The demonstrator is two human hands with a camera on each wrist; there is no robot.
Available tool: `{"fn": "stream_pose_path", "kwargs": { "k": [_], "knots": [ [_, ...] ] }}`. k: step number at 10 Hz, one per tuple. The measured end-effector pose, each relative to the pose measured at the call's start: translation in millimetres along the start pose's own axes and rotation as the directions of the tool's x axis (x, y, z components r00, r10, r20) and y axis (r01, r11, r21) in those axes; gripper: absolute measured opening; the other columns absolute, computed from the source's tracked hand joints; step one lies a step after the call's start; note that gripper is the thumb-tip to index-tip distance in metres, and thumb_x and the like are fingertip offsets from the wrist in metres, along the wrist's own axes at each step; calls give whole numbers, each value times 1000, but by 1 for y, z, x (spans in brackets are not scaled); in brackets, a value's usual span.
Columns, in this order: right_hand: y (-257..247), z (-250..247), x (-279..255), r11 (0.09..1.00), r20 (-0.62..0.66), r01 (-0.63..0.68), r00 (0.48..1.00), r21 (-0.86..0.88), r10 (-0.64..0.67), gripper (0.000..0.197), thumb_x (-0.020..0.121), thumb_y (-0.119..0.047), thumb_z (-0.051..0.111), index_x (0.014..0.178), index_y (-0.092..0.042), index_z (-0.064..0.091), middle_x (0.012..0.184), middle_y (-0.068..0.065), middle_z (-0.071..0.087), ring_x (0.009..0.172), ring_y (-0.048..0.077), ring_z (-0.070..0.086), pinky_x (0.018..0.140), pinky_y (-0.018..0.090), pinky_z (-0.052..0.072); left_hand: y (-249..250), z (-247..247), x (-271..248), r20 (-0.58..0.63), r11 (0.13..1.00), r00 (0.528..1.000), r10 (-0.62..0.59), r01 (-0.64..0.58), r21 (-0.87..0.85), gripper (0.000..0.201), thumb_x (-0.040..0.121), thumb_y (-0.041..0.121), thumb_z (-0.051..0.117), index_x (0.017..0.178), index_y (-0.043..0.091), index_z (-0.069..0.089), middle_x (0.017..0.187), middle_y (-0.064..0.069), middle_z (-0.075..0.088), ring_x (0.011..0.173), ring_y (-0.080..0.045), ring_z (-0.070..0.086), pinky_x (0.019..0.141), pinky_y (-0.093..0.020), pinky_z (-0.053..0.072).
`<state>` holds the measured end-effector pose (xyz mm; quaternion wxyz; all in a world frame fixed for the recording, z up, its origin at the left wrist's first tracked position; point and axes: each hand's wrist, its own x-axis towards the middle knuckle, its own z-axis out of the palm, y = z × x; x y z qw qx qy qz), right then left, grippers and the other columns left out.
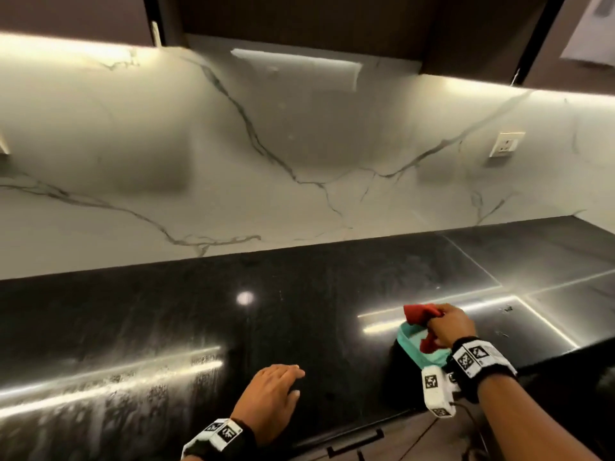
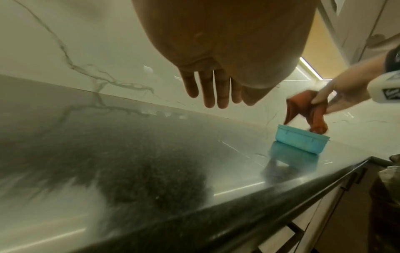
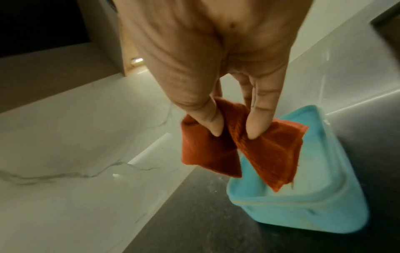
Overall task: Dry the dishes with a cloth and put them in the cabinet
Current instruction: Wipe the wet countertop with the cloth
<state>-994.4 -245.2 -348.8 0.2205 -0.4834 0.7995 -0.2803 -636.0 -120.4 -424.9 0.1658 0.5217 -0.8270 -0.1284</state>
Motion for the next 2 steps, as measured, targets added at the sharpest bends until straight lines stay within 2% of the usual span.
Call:
{"fn": "stream_pose_path", "kwargs": {
  "k": [1, 2],
  "knots": [
    [18, 6, 9, 993, 33, -49, 998, -112, 53, 30, 83, -13, 66, 112, -10, 67, 114, 16, 68, 106, 31, 63, 92, 34, 48, -8, -5, -11, 20, 999, 999, -36, 36, 30, 37, 79, 43, 49, 115, 41, 56, 114, 26, 60, 104, 10, 55, 94, -6, 37],
    [31, 24, 8, 987, 83, 63, 995, -148, -51, 7, 88, -23, 61, 89, -17, 65, 107, 14, 70, 99, 29, 63, 83, 30, 43, -28, -11, -38, 4, 997, 999, -42, 43, -57, 34, 73, 49, 54, 106, 41, 52, 90, 25, 65, 81, 12, 58, 74, -7, 47]
  ]
}}
